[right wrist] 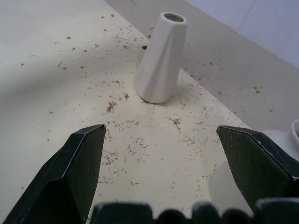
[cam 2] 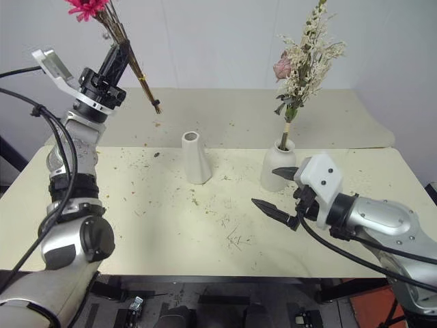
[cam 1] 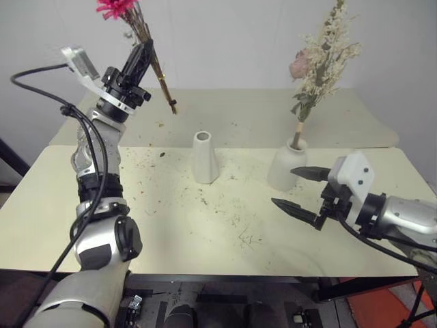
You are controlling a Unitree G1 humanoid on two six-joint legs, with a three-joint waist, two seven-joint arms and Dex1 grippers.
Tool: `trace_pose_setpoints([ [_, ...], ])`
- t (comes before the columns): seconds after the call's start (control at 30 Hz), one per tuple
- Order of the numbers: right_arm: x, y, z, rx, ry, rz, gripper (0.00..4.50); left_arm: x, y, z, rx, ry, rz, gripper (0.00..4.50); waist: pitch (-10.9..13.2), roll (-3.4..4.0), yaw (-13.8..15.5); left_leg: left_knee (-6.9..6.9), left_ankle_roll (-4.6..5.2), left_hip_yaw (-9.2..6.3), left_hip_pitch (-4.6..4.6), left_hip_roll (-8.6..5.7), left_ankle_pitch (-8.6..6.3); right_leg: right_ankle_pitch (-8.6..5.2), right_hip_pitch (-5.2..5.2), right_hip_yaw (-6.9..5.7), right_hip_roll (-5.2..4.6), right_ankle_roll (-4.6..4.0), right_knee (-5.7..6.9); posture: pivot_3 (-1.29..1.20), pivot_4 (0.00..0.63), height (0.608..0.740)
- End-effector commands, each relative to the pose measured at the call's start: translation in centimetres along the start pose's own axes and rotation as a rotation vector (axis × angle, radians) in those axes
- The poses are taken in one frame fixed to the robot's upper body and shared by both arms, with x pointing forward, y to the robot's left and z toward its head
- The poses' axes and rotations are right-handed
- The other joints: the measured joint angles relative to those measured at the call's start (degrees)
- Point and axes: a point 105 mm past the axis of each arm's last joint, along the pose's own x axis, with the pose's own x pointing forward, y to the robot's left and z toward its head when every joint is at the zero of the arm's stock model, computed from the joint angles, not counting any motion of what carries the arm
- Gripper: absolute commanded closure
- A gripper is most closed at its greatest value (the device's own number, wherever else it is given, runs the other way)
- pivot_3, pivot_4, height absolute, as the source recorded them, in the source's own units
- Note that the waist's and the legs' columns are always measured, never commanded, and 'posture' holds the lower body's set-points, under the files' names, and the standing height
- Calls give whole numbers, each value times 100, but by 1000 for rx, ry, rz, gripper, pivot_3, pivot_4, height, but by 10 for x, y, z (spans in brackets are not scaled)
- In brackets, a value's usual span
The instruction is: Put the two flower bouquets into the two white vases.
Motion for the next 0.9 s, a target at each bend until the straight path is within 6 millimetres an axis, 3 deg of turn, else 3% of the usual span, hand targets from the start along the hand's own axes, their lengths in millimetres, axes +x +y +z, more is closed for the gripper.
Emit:
trace_pose_setpoints([
  [0.03,-7,-1,10,-44,-31,-67,0,7,-4,-3,-71,-11,-103,4472,0,0,-11,1,2,-1,0,-1,-1,0,1,-1,0,0,-3,0,150,740],
  [0.27,-14,3,5,-39,-14,-131,0,18,-10,-38,-102,85,-149,4472,0,0,-46,5,14,-5,-14,1,-8,0,-3,-4,1,0,14,0,150,740],
  [0.43,-18,4,4,-40,-18,-156,0,20,-13,-48,-74,106,-161,4472,0,0,-62,8,15,-5,-8,3,-8,0,-3,-1,6,0,6,0,150,740],
  [0.6,-20,4,3,-43,-13,-163,0,19,-10,-51,-3,118,-140,4472,0,0,-53,12,15,-5,-8,4,-8,0,-2,1,7,1,6,0,150,740],
  [0.77,-19,4,4,-51,-19,-161,0,22,-5,-28,-73,-52,-106,4472,0,-1,-45,15,17,-5,-12,4,-10,0,-4,0,7,1,8,0,150,740],
  [0.9,-16,6,6,-51,-35,-152,0,19,-3,-32,-37,-43,-83,4472,0,0,-44,16,21,-5,-11,4,-12,-1,-2,0,7,1,7,0,150,740],
])
